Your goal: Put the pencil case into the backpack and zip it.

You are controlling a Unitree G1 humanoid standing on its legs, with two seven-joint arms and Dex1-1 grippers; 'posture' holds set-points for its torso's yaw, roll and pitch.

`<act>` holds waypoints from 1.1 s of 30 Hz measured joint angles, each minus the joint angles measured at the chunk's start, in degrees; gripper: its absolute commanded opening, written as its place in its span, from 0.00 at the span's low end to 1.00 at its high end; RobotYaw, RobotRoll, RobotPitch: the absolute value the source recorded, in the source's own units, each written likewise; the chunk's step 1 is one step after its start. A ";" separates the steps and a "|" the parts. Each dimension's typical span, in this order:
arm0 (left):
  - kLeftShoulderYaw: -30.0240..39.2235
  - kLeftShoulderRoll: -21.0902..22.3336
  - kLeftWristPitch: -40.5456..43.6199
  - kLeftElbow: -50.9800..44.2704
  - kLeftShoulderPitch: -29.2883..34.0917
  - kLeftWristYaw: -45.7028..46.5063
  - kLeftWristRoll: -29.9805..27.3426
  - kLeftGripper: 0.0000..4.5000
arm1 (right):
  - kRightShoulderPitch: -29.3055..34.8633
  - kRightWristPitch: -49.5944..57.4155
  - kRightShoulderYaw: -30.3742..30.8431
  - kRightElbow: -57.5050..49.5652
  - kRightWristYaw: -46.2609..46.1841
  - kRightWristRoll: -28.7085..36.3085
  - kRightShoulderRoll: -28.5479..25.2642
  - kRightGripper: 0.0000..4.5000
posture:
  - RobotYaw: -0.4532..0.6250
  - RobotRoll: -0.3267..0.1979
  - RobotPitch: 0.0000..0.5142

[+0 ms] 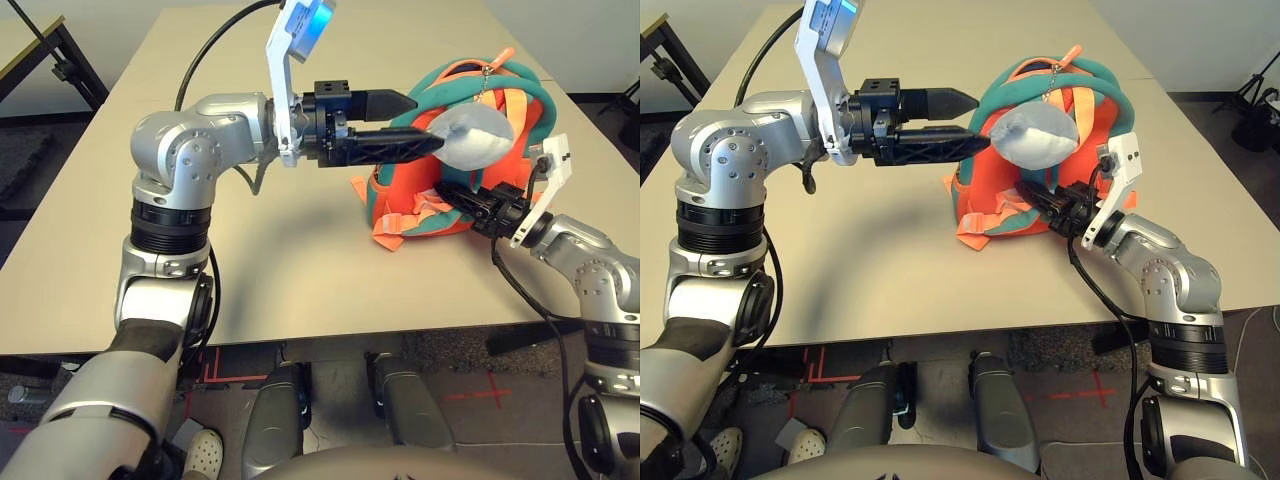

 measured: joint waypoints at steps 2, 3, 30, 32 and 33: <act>-1.82 -0.82 -2.98 1.56 -0.16 -0.02 2.85 1.00 | 0.00 -0.33 0.01 0.29 0.02 -0.34 0.15 0.18 | 0.27 0.62 0.26; -2.60 -1.82 -5.02 3.08 -0.43 0.26 4.46 1.00 | -0.07 -0.41 0.04 0.42 0.03 -0.50 0.22 0.18 | 0.27 0.62 0.26; -5.85 -12.52 -20.33 15.51 -0.99 2.57 18.03 0.61 | -0.76 -1.45 0.68 1.02 1.08 -1.90 1.31 0.18 | 0.26 0.62 0.24; -5.81 -12.53 -20.41 15.50 -0.89 2.57 18.08 0.44 | -0.76 -1.51 0.69 1.12 1.20 -1.98 1.31 0.18 | 0.27 0.62 0.23; -5.79 -12.53 -20.42 15.50 -0.81 2.57 18.09 0.37 | -0.76 -1.58 0.70 1.22 1.26 -1.99 1.31 0.18 | 0.27 0.62 0.22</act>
